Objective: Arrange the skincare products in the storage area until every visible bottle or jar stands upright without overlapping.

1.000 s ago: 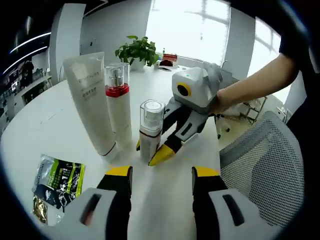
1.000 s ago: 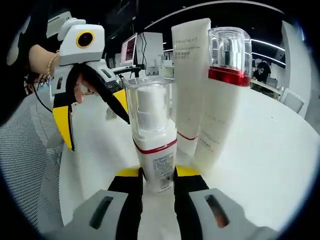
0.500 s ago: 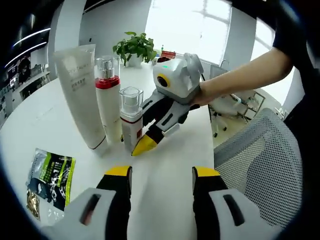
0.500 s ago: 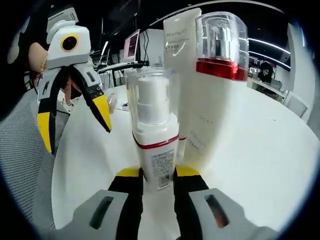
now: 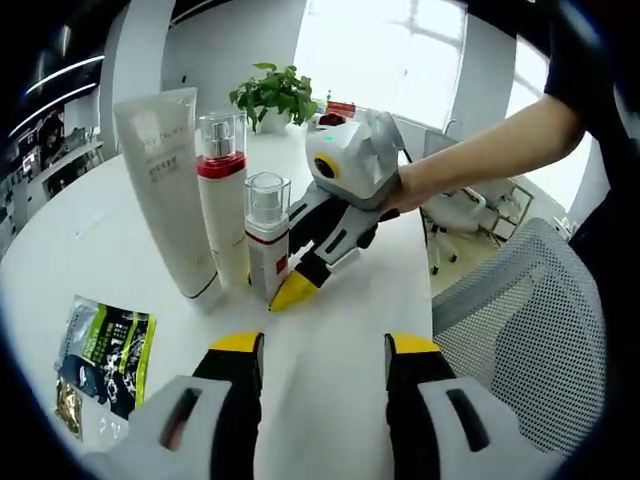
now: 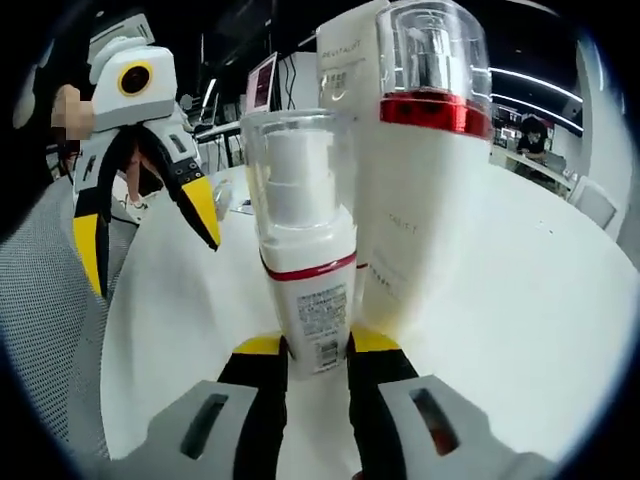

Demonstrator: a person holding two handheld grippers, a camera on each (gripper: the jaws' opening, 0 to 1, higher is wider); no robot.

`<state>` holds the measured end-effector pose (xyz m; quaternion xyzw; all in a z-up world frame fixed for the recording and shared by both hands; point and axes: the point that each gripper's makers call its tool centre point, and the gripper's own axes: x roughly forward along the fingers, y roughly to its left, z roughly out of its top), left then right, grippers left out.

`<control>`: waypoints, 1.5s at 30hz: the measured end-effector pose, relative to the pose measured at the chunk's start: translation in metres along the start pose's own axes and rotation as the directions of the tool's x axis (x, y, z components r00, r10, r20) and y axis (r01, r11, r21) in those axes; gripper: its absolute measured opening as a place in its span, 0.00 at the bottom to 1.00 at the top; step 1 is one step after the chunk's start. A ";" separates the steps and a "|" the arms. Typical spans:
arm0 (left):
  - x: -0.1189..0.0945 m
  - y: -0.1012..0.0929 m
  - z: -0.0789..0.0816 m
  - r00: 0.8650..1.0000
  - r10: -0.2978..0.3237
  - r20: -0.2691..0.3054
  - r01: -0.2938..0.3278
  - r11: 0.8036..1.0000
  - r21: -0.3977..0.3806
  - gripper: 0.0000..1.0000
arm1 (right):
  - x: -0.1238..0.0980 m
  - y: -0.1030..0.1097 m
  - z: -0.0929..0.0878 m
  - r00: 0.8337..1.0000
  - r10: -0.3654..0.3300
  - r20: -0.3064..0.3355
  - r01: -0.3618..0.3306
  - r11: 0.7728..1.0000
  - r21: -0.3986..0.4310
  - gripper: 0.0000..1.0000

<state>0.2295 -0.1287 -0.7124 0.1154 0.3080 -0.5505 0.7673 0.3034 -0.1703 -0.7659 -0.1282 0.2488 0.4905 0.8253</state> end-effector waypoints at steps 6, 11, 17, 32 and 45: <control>-0.003 0.002 0.002 1.000 0.016 0.002 -0.016 1.000 0.002 0.44 | -0.005 -0.001 -0.001 1.000 -0.007 -0.010 0.007 1.000 0.015 0.30; -0.008 0.006 0.004 0.999 0.042 -0.008 -0.043 0.999 -0.024 0.46 | -0.015 0.000 0.002 0.999 -0.041 -0.020 0.042 0.998 0.048 0.39; -0.015 0.009 -0.001 0.997 0.068 -0.020 -0.070 0.991 -0.114 0.52 | -0.024 0.003 -0.006 0.997 -0.054 -0.053 0.057 0.997 0.054 0.50; -0.048 0.017 -0.018 0.984 0.167 -0.068 -0.178 0.958 -0.225 0.70 | -0.046 0.025 0.003 0.990 -0.127 -0.067 0.134 0.983 0.125 0.77; -0.087 0.030 -0.031 0.955 0.293 -0.041 -0.292 0.908 -0.302 0.88 | -0.061 0.042 0.016 0.987 -0.152 -0.055 0.159 0.973 0.165 0.84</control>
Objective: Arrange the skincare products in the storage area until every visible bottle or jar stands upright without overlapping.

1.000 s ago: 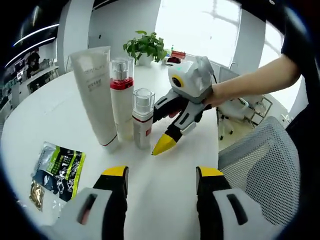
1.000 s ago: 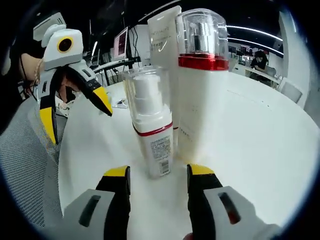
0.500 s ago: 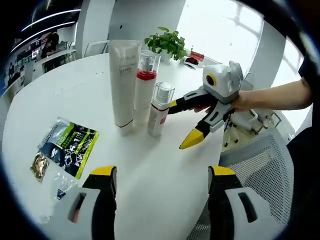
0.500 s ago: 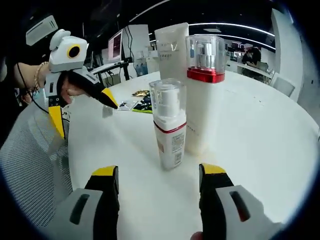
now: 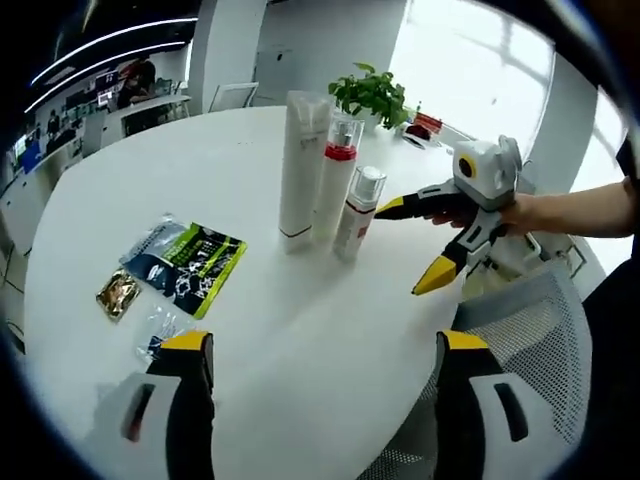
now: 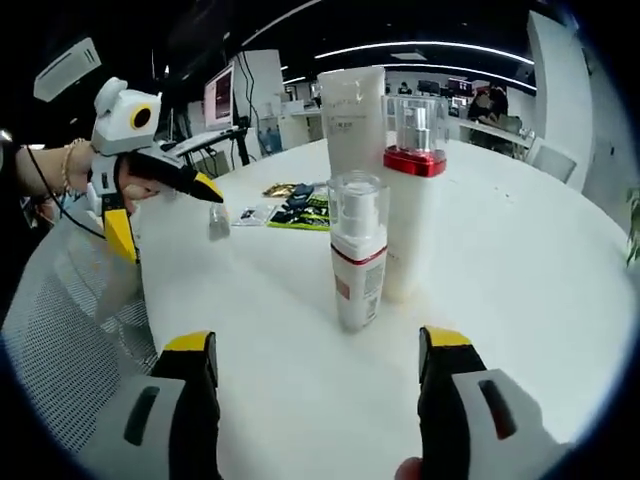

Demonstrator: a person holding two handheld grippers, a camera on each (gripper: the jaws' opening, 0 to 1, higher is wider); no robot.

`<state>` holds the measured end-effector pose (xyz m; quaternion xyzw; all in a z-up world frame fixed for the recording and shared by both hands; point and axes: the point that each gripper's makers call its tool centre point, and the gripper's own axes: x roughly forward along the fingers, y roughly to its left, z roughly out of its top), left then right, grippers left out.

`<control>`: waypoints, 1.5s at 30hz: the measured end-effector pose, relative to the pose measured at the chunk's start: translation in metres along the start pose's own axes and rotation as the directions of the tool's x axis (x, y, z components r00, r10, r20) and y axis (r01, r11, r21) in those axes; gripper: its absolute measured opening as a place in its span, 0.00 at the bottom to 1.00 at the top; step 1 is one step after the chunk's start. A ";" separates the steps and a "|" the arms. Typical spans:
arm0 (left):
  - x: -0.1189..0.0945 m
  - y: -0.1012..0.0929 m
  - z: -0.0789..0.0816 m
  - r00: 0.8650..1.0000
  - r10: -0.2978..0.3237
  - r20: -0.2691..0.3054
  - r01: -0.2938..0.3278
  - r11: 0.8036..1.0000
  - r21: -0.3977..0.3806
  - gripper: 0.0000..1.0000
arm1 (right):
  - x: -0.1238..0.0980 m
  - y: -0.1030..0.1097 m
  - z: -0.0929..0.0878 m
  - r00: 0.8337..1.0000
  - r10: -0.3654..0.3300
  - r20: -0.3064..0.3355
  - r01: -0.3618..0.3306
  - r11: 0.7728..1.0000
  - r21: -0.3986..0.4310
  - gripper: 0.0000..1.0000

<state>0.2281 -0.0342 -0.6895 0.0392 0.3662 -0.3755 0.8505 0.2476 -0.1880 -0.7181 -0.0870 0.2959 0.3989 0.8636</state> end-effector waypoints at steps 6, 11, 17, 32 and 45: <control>-0.021 0.008 -0.004 0.998 0.051 0.023 -0.050 0.998 -0.034 0.94 | -0.010 0.016 0.012 0.999 -0.017 0.029 0.016 1.000 0.016 0.87; -0.036 0.014 -0.010 0.995 0.081 0.053 -0.077 0.995 -0.066 0.96 | -0.008 0.027 0.008 1.000 -0.002 0.024 0.003 1.000 -0.006 0.88; -0.055 0.021 -0.024 0.992 0.117 0.050 -0.113 0.989 -0.091 0.97 | -0.012 0.043 0.008 1.000 0.007 0.016 -0.008 1.000 0.016 0.92; -0.096 0.036 -0.045 0.981 0.182 0.064 -0.174 0.978 -0.117 0.96 | -0.015 0.069 0.018 1.000 0.008 0.029 -0.008 1.000 0.024 0.95; -0.109 0.048 -0.064 0.980 0.186 0.070 -0.178 0.978 -0.107 0.95 | 0.001 0.087 0.041 1.000 0.018 0.025 -0.016 0.998 -0.053 0.93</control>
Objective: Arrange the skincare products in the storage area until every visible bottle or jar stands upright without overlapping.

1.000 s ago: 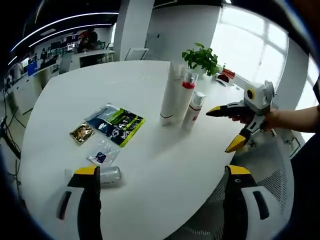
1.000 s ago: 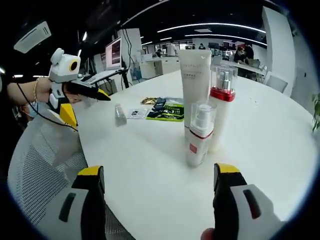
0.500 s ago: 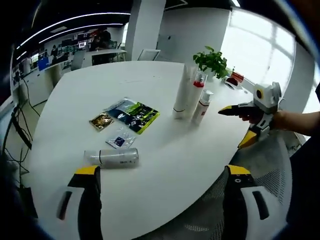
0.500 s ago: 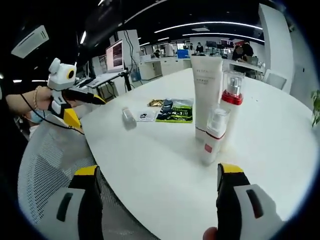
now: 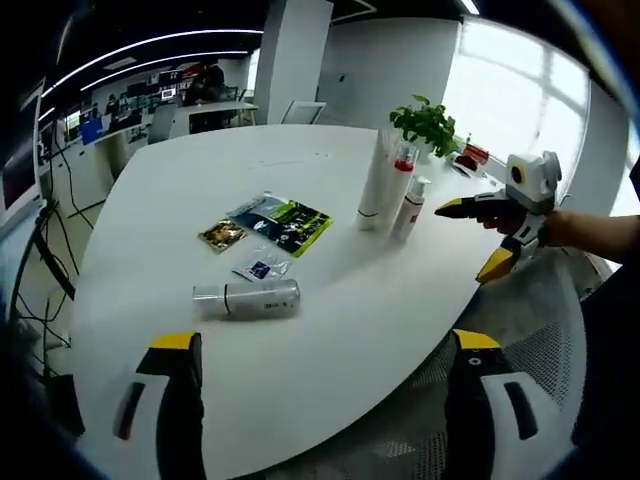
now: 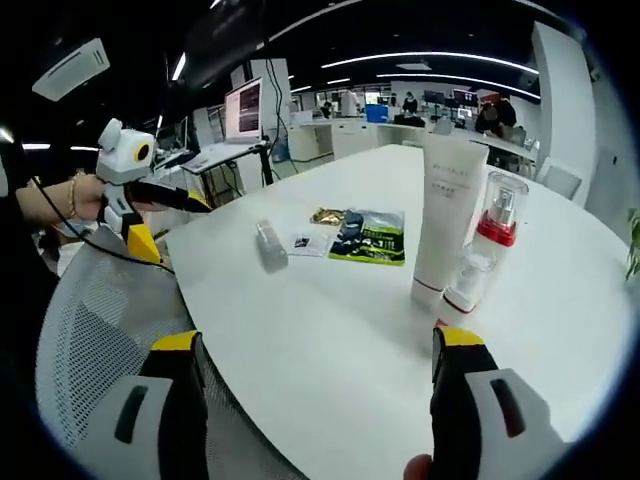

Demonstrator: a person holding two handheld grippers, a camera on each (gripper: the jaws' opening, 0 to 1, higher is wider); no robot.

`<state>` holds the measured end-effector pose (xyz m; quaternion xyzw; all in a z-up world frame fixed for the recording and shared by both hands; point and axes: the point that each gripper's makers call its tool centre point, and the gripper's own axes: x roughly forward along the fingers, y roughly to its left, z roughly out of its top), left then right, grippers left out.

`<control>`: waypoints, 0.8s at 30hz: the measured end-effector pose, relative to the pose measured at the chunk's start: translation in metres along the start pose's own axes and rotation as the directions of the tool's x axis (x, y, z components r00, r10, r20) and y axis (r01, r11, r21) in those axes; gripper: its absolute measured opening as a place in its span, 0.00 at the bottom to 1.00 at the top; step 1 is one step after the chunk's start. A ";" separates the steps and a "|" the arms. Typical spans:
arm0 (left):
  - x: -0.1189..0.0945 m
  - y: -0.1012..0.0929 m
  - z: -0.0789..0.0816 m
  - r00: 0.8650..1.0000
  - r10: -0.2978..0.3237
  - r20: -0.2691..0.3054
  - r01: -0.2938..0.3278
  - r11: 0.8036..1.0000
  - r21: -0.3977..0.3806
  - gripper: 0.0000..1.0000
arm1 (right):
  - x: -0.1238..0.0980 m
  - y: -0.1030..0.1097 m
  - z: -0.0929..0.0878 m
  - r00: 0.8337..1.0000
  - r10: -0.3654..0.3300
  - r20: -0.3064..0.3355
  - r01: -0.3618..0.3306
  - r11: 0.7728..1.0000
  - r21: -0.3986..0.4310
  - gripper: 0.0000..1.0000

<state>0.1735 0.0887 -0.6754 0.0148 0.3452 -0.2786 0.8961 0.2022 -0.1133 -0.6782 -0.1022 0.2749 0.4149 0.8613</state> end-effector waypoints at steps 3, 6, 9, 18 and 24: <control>0.002 0.001 -0.005 1.000 -0.006 0.003 0.006 1.000 -0.010 0.94 | 0.006 0.004 0.007 1.000 0.006 -0.001 -0.006 1.000 -0.012 0.92; 0.004 -0.001 -0.001 1.000 -0.017 0.016 0.017 1.000 0.003 0.94 | 0.014 0.012 0.018 1.000 0.023 0.015 -0.022 0.999 -0.034 0.88; 0.006 0.000 0.000 0.999 -0.027 0.022 0.027 1.000 0.005 0.94 | 0.021 0.017 0.029 0.999 0.033 0.020 -0.032 0.998 -0.049 0.86; 0.006 0.001 0.000 0.999 -0.025 0.032 0.026 0.999 -0.019 0.92 | 0.058 0.034 0.049 0.995 0.101 0.008 -0.100 0.990 -0.098 0.78; 0.008 0.003 -0.003 0.999 -0.026 0.022 0.026 0.999 -0.026 0.91 | 0.090 0.046 0.054 0.986 0.164 -0.032 -0.167 0.976 -0.140 0.71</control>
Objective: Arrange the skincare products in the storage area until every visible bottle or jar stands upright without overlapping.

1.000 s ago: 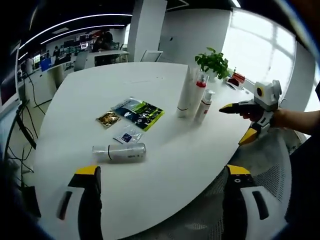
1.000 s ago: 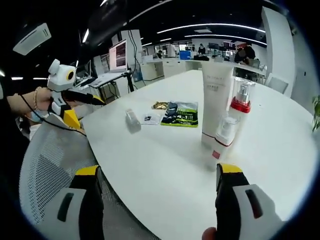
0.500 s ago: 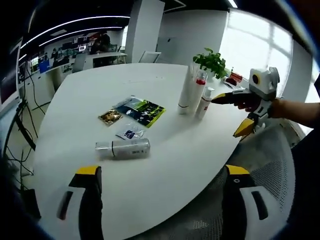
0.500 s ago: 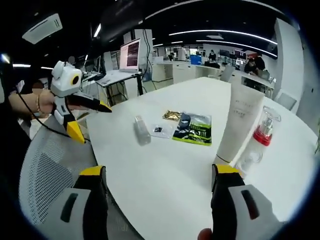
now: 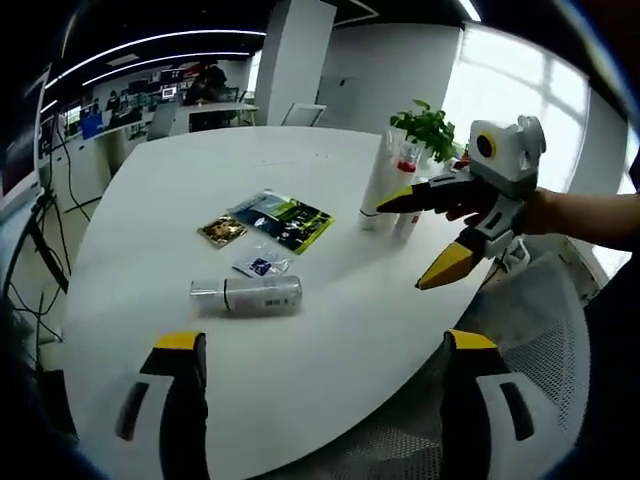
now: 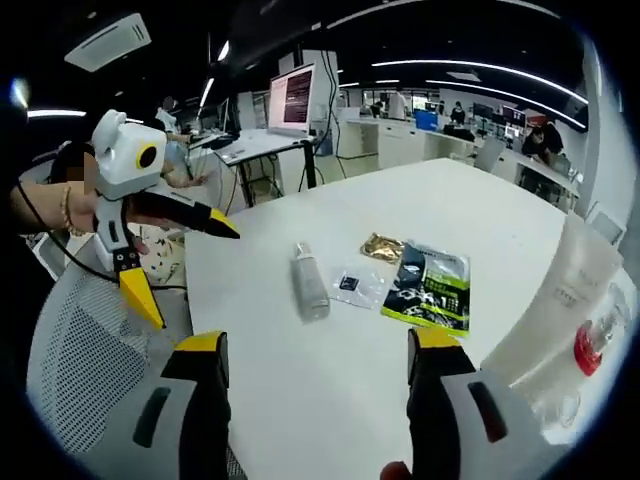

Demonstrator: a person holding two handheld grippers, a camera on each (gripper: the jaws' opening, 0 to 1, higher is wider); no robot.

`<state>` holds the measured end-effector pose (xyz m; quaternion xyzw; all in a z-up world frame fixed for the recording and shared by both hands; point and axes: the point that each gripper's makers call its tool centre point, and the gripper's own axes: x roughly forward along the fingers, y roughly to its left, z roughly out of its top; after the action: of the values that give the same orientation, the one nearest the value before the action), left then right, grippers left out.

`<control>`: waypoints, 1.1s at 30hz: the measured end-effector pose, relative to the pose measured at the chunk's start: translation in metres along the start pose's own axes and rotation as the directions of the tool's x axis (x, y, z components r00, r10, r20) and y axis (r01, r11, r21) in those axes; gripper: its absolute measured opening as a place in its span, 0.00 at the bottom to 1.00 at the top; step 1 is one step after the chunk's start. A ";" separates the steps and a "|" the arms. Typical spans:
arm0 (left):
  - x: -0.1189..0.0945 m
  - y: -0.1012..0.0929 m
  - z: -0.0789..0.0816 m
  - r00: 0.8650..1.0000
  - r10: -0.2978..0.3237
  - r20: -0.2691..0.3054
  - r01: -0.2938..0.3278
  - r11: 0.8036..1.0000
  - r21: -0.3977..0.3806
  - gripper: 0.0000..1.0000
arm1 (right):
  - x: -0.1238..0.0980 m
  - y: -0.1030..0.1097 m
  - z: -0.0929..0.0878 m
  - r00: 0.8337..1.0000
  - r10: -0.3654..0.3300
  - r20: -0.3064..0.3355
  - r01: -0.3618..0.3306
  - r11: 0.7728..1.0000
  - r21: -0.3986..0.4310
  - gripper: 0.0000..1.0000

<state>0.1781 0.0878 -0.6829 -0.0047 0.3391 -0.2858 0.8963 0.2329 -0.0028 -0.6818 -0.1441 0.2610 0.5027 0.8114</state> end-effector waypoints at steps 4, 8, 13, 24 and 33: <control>0.001 0.000 -0.002 1.000 -0.004 -0.009 0.004 1.000 -0.008 0.91 | 0.021 0.001 0.006 1.000 0.031 -0.002 -0.031 0.999 -0.009 0.67; 0.002 0.001 -0.003 1.000 -0.002 -0.018 0.002 1.000 -0.008 0.91 | 0.042 0.001 0.007 0.998 0.058 -0.002 -0.058 0.998 -0.023 0.61; 0.001 0.003 -0.006 1.000 -0.003 -0.024 0.002 1.000 -0.019 0.91 | 0.055 0.007 0.010 0.996 0.083 -0.014 -0.084 0.996 -0.035 0.59; 0.003 0.002 -0.010 0.999 -0.004 -0.046 0.003 1.000 -0.023 0.90 | 0.090 0.008 -0.001 0.992 0.112 -0.055 -0.116 0.991 -0.066 0.48; 0.003 0.001 -0.011 0.999 -0.008 -0.054 0.007 1.000 -0.027 0.90 | 0.107 0.008 -0.004 0.991 0.119 -0.064 -0.123 0.990 -0.065 0.42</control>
<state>0.1742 0.0892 -0.6933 -0.0101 0.3670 -0.2846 0.8856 0.2637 0.0784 -0.7456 -0.1706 0.2760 0.5551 0.7659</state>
